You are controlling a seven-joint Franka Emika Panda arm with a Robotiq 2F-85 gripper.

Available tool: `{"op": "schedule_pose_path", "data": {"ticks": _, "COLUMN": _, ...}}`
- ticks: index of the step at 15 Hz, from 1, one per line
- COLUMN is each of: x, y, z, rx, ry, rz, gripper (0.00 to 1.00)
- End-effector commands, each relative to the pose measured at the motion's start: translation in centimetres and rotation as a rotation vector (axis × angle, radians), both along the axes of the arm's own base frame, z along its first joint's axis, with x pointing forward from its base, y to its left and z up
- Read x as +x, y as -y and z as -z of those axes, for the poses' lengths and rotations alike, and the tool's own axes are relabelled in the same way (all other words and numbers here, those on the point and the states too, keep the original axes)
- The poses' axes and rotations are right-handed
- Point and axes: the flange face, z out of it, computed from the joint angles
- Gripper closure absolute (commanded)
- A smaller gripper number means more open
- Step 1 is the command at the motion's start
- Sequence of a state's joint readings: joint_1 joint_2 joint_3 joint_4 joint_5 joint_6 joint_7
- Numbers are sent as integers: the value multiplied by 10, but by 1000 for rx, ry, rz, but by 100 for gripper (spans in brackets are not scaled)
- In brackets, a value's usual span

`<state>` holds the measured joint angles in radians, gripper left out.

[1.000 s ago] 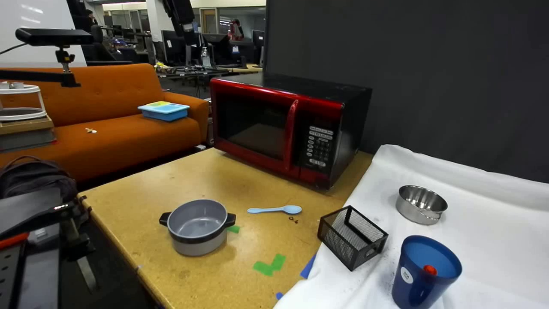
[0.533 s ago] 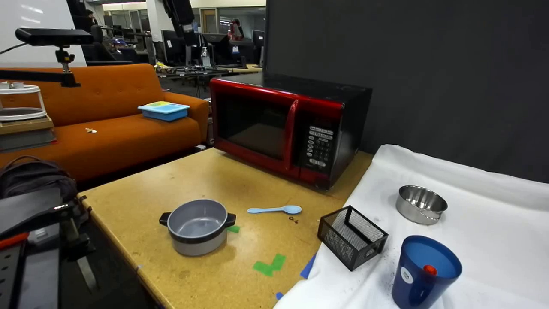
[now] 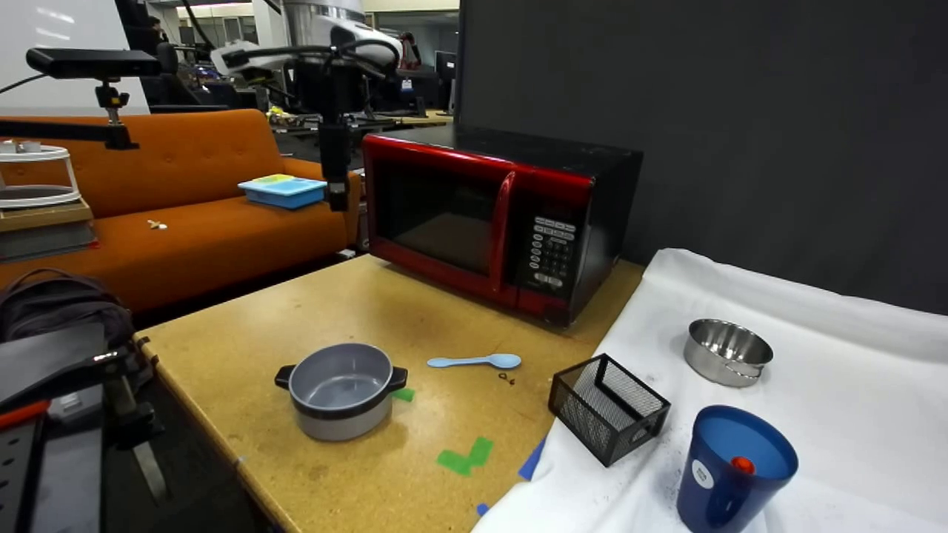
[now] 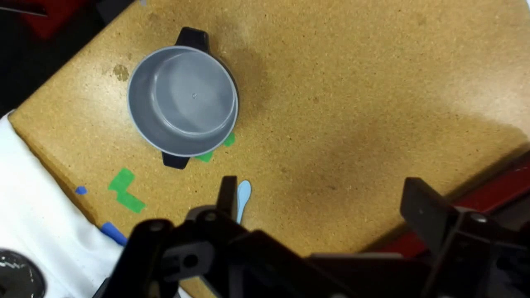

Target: Put the gray dish in the microwave

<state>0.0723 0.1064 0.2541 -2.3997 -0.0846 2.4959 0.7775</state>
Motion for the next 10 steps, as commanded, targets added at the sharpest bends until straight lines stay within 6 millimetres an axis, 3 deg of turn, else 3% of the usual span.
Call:
{"op": "schedule_pose_path", "data": {"ticks": 1, "x": 19, "y": -2, "z": 36, "rx": 14, "ry": -73, "rz": 60, "gripper": 0}}
{"op": "schedule_pose_path", "data": {"ticks": 4, "x": 17, "y": 2, "z": 71, "rx": 58, "ry": -117, "rz": 94, "gripper": 0}}
{"op": "schedule_pose_path", "data": {"ticks": 10, "x": -9, "y": 15, "z": 122, "rx": 177, "ry": -86, "rz": 121, "gripper": 0}}
